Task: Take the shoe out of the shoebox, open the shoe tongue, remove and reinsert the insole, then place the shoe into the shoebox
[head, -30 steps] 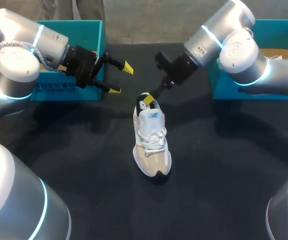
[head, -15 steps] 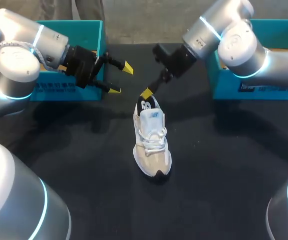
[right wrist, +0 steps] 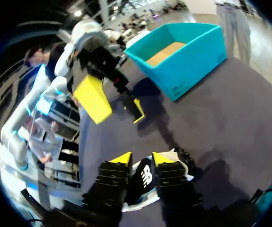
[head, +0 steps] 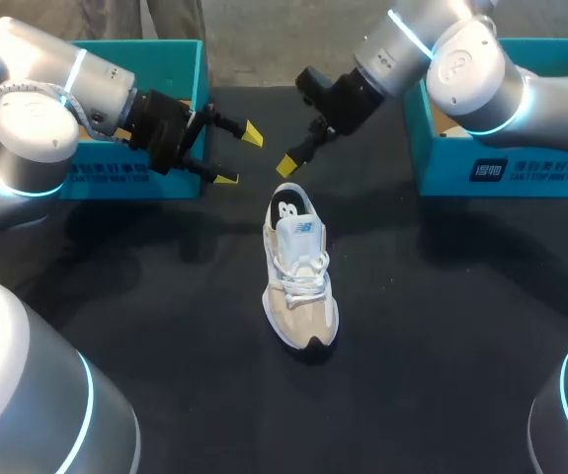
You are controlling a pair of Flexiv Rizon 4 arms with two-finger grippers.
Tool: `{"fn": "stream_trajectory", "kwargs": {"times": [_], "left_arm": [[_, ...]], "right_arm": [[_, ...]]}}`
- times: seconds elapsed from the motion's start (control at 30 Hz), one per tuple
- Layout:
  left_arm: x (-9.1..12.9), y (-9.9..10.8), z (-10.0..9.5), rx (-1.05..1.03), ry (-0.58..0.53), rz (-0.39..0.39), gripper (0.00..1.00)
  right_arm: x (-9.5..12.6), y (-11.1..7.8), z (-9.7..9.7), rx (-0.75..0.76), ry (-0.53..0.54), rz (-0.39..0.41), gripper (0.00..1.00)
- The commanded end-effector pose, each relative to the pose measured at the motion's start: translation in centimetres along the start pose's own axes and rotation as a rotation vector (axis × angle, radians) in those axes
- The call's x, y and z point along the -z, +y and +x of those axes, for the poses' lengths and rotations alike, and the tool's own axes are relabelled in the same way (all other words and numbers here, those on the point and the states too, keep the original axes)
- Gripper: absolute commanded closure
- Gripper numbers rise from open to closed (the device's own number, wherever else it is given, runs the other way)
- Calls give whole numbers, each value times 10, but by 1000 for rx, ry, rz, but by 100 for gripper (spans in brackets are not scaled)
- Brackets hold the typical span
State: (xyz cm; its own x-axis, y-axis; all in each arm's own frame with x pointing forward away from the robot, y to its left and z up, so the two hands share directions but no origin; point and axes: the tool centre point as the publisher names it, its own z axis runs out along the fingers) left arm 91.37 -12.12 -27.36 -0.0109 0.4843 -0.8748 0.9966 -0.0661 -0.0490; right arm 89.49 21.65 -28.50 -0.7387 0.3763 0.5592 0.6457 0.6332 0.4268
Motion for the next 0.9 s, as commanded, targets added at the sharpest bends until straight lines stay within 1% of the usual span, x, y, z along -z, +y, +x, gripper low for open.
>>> {"fn": "stream_trajectory", "kwargs": {"times": [0.03,0.2,0.33,0.87,0.9], "left_arm": [[0,-1,0,-1,1,-2,0],[0,-1,0,-1,1,-2,0],[0,-1,0,-1,1,-2,0],[0,-1,0,-1,1,-2,0],[9,1,-5,-9,6,1,0]], "right_arm": [[14,-12,16,-57,-143,-14,100],[27,-17,20,-128,-215,-30,100],[32,-21,24,-169,-255,-28,100],[32,-21,24,-169,-255,-28,100],[32,-21,24,-169,-255,-28,100]]}}
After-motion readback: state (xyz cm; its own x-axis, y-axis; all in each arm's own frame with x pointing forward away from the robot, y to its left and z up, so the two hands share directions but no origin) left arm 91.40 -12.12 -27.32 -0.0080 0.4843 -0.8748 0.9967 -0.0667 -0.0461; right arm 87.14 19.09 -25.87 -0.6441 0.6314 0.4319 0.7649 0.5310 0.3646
